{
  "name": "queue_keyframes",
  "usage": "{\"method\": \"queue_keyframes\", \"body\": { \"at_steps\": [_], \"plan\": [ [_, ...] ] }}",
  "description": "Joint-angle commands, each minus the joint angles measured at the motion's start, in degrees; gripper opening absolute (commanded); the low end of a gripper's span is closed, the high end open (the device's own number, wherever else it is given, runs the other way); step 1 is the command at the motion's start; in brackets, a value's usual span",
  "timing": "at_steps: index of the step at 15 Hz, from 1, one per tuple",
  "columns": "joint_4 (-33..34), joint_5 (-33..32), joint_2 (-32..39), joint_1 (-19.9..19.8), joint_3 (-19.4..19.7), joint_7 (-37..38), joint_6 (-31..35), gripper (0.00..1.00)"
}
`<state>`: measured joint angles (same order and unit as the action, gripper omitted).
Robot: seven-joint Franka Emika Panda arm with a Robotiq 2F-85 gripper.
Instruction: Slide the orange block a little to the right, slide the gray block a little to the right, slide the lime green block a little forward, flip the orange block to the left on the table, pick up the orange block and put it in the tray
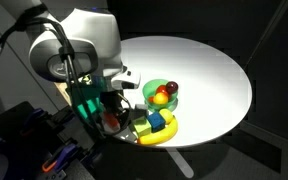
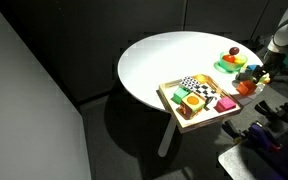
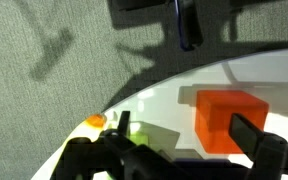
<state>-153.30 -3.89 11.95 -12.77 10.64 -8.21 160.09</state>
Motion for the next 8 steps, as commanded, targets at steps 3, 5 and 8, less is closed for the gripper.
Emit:
{"method": "queue_keyframes", "body": {
  "at_steps": [3,5,8],
  "plan": [
    [-1.4,4.1,-2.3,-1.2,-2.3,-5.6,-0.8,1.00],
    [-1.5,5.1,-2.2,-1.2,-3.0,-6.8,-0.8,1.00],
    [-1.6,5.2,-1.6,-0.5,-3.2,-6.1,-0.2,1.00]
  ]
}}
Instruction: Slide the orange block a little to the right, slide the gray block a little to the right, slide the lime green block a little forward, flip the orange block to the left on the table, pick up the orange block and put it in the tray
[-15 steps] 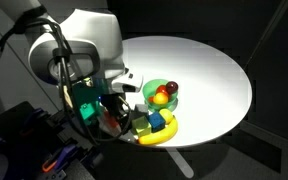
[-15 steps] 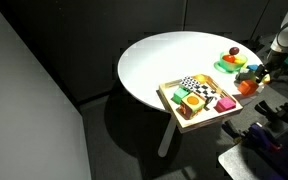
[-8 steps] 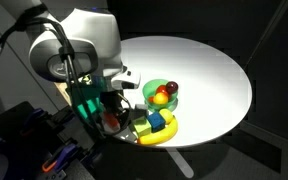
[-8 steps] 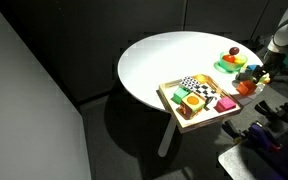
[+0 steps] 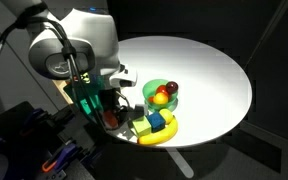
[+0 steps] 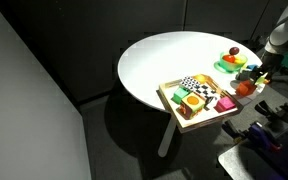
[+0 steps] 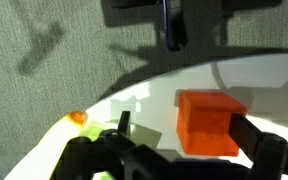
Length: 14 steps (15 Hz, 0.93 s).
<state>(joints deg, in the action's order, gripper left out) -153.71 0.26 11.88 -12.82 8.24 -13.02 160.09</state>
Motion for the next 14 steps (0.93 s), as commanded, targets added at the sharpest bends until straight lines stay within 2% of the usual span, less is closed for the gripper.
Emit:
{"method": "queue_keyframes", "body": {
  "at_steps": [1,14],
  "plan": [
    [-1.2,0.8,-1.3,-0.1,-0.8,-0.8,-0.1,1.00],
    [-0.1,-1.7,0.9,3.9,-0.4,4.7,1.5,1.00]
  ]
}}
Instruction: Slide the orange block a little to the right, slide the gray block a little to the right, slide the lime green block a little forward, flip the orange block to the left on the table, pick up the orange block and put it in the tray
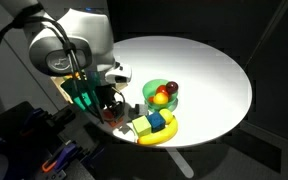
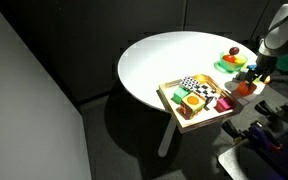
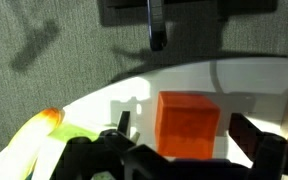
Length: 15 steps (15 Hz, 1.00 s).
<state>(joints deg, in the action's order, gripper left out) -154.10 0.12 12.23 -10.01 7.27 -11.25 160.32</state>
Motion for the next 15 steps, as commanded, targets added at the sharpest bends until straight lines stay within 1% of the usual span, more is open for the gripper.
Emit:
{"method": "queue_keyframes", "body": {
  "at_steps": [1,7,14,15],
  "plan": [
    [0.5,-1.8,0.8,1.5,0.7,3.6,1.4,1.00],
    [2.0,-2.8,3.2,2.8,1.8,7.4,2.9,1.00],
    [5.0,-2.5,7.2,3.8,1.8,8.6,2.7,1.00],
    [5.3,-2.4,7.6,4.0,1.8,8.9,2.7,0.88]
  ]
}}
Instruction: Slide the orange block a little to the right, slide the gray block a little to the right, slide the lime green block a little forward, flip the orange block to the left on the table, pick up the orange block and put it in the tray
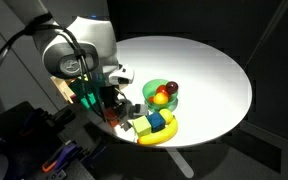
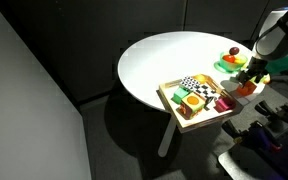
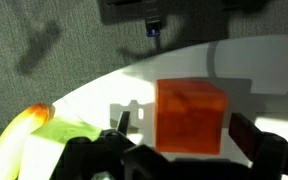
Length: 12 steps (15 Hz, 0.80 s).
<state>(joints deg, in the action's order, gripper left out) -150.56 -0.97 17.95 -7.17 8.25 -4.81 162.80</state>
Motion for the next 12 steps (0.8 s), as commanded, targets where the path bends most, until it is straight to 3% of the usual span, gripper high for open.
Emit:
{"method": "queue_keyframes", "body": {
  "at_steps": [1,6,12],
  "plan": [
    [2.0,-1.5,2.4,1.6,1.0,3.0,0.5,0.74],
    [1.4,-2.1,1.6,4.4,2.3,6.3,0.0,0.34],
    [-1.3,-4.9,-1.7,9.7,4.2,12.2,0.5,0.24]
  ]
}}
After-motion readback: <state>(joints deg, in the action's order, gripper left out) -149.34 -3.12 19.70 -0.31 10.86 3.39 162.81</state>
